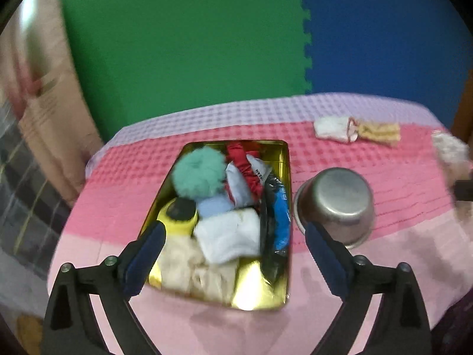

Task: Organize soft objects
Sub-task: 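Carry the protein pouch and cotton swab pack into the red tin and release both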

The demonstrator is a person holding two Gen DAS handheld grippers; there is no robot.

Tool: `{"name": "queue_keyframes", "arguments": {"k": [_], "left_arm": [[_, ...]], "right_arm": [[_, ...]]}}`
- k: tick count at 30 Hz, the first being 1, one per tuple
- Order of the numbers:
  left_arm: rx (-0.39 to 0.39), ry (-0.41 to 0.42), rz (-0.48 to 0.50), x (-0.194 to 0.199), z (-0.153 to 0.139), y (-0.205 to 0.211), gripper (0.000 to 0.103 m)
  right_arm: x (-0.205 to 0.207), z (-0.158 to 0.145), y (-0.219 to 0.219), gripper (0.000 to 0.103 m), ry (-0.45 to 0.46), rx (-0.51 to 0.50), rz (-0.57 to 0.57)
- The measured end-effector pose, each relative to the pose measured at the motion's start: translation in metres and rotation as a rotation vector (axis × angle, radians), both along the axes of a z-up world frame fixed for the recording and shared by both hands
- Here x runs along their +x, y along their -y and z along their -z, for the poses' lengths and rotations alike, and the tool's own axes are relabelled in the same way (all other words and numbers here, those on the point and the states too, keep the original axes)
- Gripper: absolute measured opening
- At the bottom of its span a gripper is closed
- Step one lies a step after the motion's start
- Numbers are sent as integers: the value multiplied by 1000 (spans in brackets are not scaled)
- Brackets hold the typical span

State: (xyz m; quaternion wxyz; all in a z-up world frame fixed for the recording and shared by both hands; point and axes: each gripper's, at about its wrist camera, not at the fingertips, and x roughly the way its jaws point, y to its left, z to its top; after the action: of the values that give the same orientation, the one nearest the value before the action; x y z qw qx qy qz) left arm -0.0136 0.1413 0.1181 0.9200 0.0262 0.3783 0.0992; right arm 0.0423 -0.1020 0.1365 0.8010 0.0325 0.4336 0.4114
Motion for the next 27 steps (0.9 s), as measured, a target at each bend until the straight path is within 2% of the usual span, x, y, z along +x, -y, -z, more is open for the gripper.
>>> {"name": "queue_keyframes", "arguments": {"k": [2, 5, 8, 10, 12, 14, 18, 22, 27], "left_arm": [[-73, 14, -41, -21, -2, -3, 102], [-189, 22, -90, -49, 4, -4, 102], [-296, -8, -163, -68, 18, -7, 102], [-337, -18, -224, -76, 26, -9, 102], [-349, -38, -285, -79, 31, -13, 102], [-374, -42, -303, -81, 32, -19, 102], [-387, 19, -314, -91, 31, -31, 102], [-323, 2, -370, -91, 34, -40, 102], [-378, -13, -399, -92, 42, -56, 102]], "right_arm": [[2, -4, -19, 27, -23, 38, -29], [4, -7, -48, 27, -49, 71, -72], [12, -4, -85, 27, -98, 95, -116], [18, 0, -117, 27, -127, 95, -147], [22, 6, -140, 27, -148, 92, -160], [28, 16, -166, 27, -174, 69, -159], [36, 34, -208, 27, -192, 3, -146], [44, 47, -230, 27, -214, -20, -119], [50, 58, -256, 27, -226, -53, -81]]}}
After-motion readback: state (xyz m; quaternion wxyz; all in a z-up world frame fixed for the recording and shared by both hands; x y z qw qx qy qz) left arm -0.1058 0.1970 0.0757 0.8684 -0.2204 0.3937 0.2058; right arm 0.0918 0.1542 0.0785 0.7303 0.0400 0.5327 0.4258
